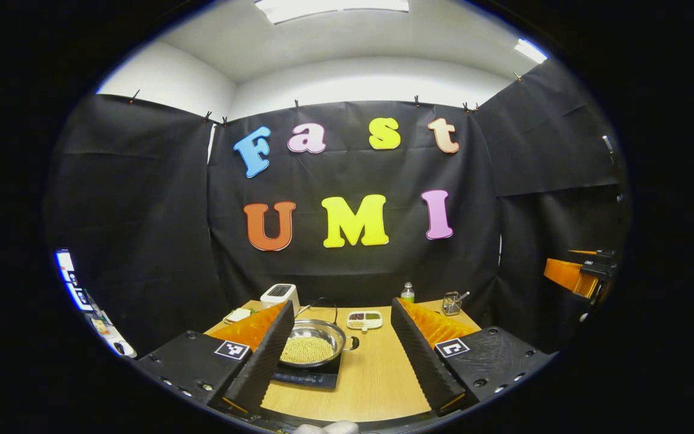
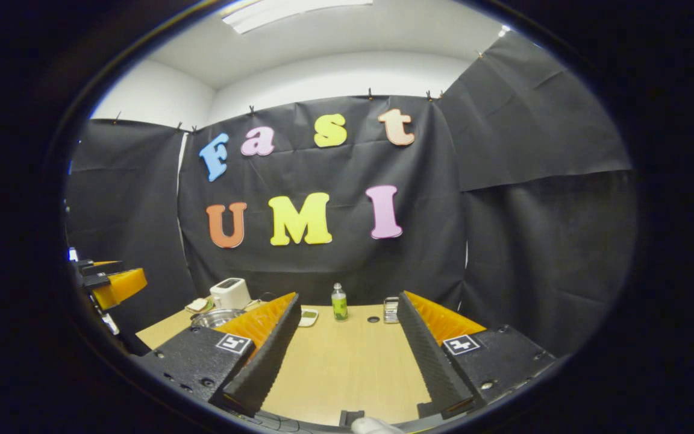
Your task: First push the handle of the pot to place it horizontally, then grasp the pot with both hands and set it on the induction cooktop.
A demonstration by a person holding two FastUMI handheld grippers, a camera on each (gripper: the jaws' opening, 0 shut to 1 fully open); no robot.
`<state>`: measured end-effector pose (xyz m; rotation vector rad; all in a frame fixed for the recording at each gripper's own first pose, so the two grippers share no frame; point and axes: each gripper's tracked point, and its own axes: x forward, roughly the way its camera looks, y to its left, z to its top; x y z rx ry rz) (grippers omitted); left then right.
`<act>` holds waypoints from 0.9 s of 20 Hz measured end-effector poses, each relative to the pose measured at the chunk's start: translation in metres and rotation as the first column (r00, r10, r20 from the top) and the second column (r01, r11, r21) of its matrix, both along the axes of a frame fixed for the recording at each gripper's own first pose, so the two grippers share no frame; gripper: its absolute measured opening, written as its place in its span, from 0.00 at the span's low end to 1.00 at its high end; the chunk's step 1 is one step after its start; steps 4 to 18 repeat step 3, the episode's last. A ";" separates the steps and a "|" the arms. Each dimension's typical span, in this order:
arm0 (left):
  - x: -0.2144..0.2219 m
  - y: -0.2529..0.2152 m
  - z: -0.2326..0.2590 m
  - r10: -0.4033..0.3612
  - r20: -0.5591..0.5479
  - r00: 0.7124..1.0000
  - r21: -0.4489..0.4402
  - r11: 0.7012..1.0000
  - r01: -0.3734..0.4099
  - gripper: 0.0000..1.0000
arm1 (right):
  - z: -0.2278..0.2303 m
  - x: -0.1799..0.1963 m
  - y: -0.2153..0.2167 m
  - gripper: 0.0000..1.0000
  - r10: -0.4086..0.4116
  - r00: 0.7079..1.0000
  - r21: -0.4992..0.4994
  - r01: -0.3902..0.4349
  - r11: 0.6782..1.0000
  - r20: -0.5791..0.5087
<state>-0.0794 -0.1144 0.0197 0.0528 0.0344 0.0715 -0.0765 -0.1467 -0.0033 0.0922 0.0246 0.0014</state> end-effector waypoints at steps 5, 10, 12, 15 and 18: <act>-0.001 -0.004 -0.001 -0.005 -0.001 1.000 0.002 1.000 0.005 0.96 | -0.001 0.003 0.000 1.00 -0.002 1.000 0.001 0.002 1.000 0.002; -0.001 -0.004 -0.001 -0.005 -0.001 1.000 0.002 1.000 0.005 0.96 | -0.001 0.003 0.000 1.00 -0.002 1.000 0.001 0.002 1.000 0.002; -0.001 -0.004 -0.001 -0.005 -0.001 1.000 0.002 1.000 0.005 0.96 | -0.001 0.003 0.000 1.00 -0.002 1.000 0.001 0.002 1.000 0.002; -0.001 -0.004 -0.001 -0.005 -0.001 1.000 0.002 1.000 0.005 0.96 | -0.001 0.003 0.000 1.00 -0.002 1.000 0.001 0.002 1.000 0.002; -0.001 -0.004 -0.001 -0.005 -0.001 1.000 0.002 1.000 0.005 0.96 | -0.001 0.003 0.000 1.00 -0.002 1.000 0.001 0.002 1.000 0.002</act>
